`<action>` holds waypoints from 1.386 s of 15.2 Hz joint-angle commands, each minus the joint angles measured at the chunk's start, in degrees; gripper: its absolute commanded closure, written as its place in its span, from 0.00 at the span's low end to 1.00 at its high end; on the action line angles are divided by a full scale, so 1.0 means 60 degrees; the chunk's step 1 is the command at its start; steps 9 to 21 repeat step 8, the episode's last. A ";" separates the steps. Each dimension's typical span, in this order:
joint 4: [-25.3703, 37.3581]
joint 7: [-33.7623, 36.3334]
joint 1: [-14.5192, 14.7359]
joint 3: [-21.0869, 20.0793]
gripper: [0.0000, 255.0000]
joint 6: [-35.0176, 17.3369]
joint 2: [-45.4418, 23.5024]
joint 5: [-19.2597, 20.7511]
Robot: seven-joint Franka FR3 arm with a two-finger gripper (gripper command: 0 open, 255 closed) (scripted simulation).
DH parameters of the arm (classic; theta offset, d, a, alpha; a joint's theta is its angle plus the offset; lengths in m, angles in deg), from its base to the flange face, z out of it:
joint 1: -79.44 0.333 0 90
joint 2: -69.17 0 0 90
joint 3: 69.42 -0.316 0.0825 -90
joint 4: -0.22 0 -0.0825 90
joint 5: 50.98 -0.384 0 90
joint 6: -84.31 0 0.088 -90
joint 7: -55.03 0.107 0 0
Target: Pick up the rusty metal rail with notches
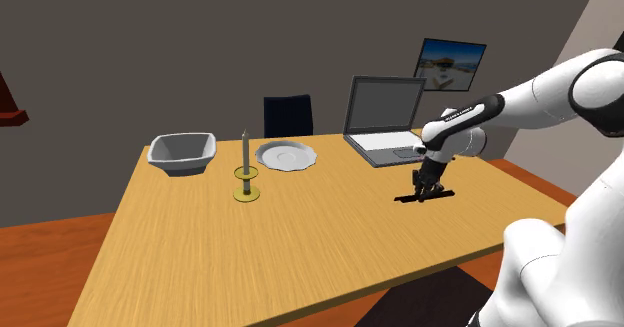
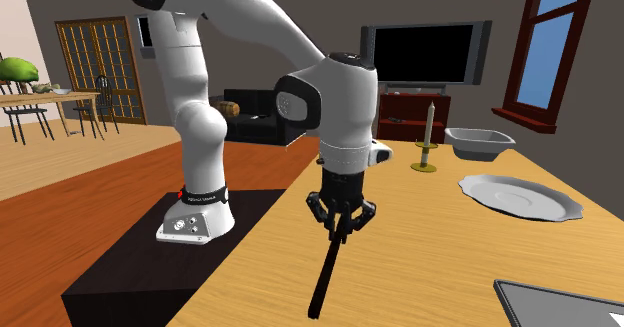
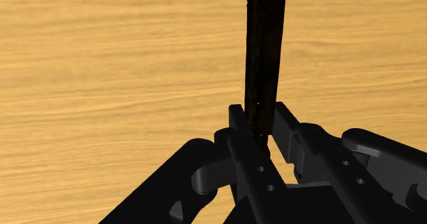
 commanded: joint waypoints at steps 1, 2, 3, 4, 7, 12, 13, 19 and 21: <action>0.0070 0.0504 -0.0369 -0.0373 1.00 0.0274 0.0523 0.0663; 0.0117 0.0670 -0.0543 -0.0563 1.00 0.0420 0.0710 0.0865; 0.0167 0.0819 -0.0694 -0.0734 1.00 0.0568 0.0884 0.1044; 0.0219 0.0955 -0.0827 -0.0890 1.00 0.0717 0.1047 0.1203; 0.0337 0.1195 -0.1088 -0.1208 1.00 0.1037 0.1352 0.1474; 0.0337 0.1195 -0.1088 -0.1208 1.00 0.1037 0.1352 0.1473; 0.0337 0.1195 -0.1088 -0.1208 1.00 0.1037 0.1352 0.1473; 0.0337 0.1195 -0.1088 -0.1208 1.00 0.1037 0.1352 0.1473; 0.0337 0.1195 -0.1088 -0.1208 1.00 0.1037 0.1352 0.1473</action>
